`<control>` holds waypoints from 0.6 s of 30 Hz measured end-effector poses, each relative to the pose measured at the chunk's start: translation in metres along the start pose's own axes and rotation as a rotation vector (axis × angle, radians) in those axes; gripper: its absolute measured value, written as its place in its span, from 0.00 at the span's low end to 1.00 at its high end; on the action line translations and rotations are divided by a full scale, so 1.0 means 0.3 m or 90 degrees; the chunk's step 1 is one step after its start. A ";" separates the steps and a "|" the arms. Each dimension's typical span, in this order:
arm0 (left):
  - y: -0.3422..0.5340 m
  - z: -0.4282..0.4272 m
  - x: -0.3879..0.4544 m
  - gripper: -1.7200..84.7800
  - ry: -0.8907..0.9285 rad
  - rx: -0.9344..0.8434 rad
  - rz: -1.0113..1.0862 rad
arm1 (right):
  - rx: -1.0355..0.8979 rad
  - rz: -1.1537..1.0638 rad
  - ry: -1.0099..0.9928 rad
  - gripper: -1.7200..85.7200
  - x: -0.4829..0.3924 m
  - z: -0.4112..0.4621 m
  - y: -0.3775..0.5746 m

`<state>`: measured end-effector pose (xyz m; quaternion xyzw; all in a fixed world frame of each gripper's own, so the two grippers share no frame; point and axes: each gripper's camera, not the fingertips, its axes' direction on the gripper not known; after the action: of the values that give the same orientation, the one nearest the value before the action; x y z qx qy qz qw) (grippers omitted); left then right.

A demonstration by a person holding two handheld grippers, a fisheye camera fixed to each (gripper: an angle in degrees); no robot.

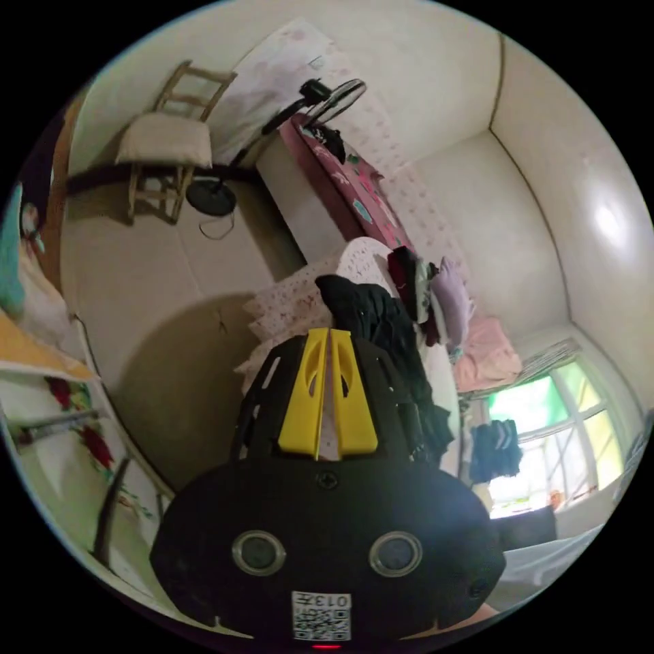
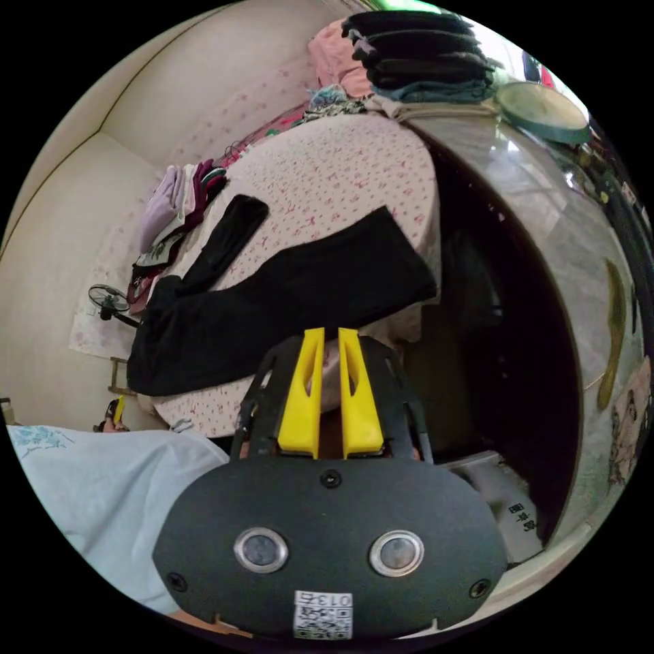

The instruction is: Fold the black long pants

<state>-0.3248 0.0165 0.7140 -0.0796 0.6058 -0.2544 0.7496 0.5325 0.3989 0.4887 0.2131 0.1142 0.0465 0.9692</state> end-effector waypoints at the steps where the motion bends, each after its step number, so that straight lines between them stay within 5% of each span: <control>1: -0.013 -0.003 0.054 0.04 -0.038 0.006 0.042 | 0.010 -0.004 0.006 0.05 -0.009 -0.010 -0.016; 11: -0.157 0.564 0.722 0.13 -0.160 -0.198 0.446 | -0.016 -0.310 0.004 0.10 -0.596 0.238 -0.486; 18: -0.214 0.948 0.941 0.17 -0.229 -0.280 0.512 | -0.053 -0.475 0.050 0.15 -0.988 0.490 -0.733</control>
<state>-0.0348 -0.2272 0.5685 -0.0386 0.4888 0.2071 0.8466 0.2897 0.0996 0.5850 0.1153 0.2190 -0.2967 0.9224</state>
